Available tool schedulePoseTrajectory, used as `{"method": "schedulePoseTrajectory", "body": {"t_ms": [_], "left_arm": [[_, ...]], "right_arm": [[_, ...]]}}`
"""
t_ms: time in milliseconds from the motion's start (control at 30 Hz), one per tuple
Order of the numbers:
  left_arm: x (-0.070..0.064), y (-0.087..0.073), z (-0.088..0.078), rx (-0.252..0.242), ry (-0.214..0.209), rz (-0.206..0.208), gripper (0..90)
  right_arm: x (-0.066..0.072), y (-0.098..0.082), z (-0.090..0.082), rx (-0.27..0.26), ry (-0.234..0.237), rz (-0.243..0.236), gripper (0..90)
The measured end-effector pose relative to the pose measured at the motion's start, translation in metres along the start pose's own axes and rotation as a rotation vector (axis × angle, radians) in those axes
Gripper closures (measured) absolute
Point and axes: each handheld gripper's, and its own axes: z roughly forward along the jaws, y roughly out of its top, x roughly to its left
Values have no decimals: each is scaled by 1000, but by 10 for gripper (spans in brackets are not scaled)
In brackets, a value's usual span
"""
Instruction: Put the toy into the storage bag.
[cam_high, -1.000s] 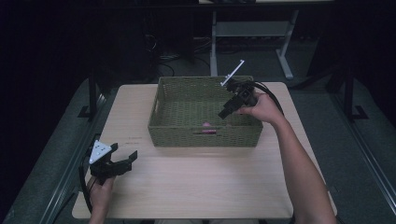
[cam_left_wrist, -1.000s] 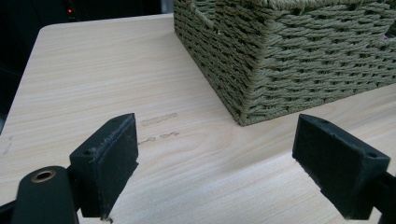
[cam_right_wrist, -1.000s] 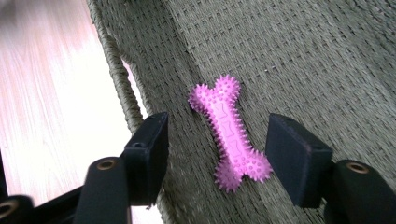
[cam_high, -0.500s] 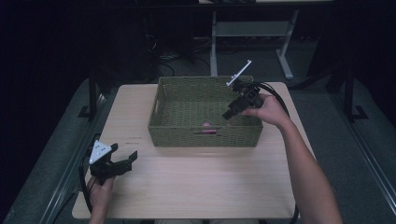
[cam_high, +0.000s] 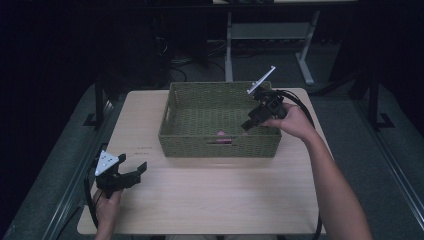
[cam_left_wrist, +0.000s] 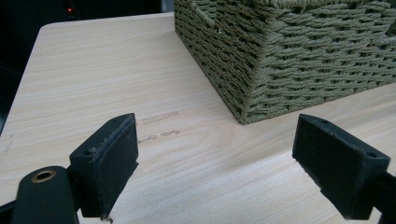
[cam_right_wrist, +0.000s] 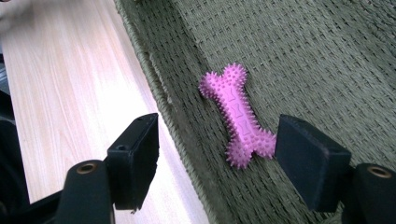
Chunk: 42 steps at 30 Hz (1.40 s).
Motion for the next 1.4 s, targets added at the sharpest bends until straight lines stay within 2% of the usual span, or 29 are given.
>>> {"method": "schedulePoseTrajectory", "body": {"t_ms": [433,767,1400], "left_arm": [[0,0,0,-1,0,0,139],[-1,0,0,3,-3,4,139],[-2,0,0,4,-3,9,139]], "right_arm": [[12,-15,-10,-26,-8,-9,289],[23,-29,-12,-29,-15,-20,283],[36,-63,-14,-66,-13,-20,275]]}}
